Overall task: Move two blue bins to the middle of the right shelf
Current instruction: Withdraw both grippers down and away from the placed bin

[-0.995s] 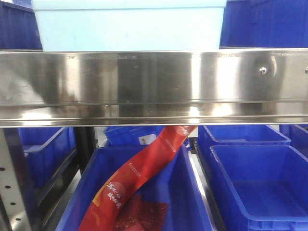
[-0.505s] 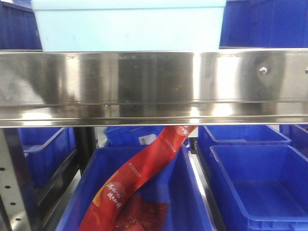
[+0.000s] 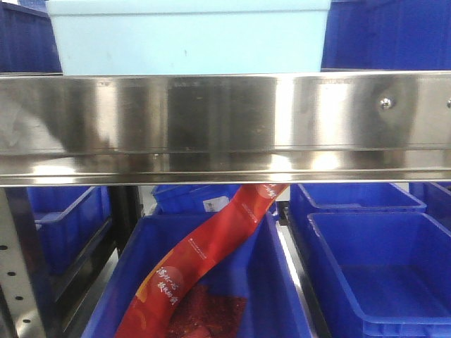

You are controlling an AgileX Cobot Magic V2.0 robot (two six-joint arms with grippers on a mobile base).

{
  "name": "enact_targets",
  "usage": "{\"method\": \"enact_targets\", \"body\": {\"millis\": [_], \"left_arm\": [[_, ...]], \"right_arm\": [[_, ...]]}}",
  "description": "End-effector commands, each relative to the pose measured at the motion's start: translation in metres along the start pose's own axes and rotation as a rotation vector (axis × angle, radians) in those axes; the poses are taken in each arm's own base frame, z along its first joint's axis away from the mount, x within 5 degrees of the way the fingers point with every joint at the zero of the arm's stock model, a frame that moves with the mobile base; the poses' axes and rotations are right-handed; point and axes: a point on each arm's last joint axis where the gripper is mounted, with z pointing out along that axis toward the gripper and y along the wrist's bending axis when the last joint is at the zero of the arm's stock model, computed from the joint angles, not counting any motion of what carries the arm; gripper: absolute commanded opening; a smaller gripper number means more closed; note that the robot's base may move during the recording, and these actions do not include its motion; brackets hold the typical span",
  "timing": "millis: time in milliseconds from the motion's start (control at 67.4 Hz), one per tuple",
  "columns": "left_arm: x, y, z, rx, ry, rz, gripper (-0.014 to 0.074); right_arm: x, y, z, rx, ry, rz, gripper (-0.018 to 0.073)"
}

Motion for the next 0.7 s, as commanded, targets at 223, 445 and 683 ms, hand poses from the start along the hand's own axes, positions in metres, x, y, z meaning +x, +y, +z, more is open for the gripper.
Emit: {"method": "enact_targets", "body": {"millis": [223,445,683], "left_arm": [[0.014,0.008,-0.017,-0.128,-0.179,0.036,-0.0111],[0.081,0.01,-0.009,-0.123,-0.238,0.04,-0.0111],[0.117,0.01,0.003,-0.095,-0.278,0.026,-0.0111]], "right_arm": [[-0.002,0.0,-0.001,0.0,-0.03,-0.016,-0.0162],[-0.002,0.0,-0.001,0.0,-0.031,-0.016,-0.0162],[-0.002,0.0,-0.001,0.0,-0.032,-0.016,-0.0162]]}}
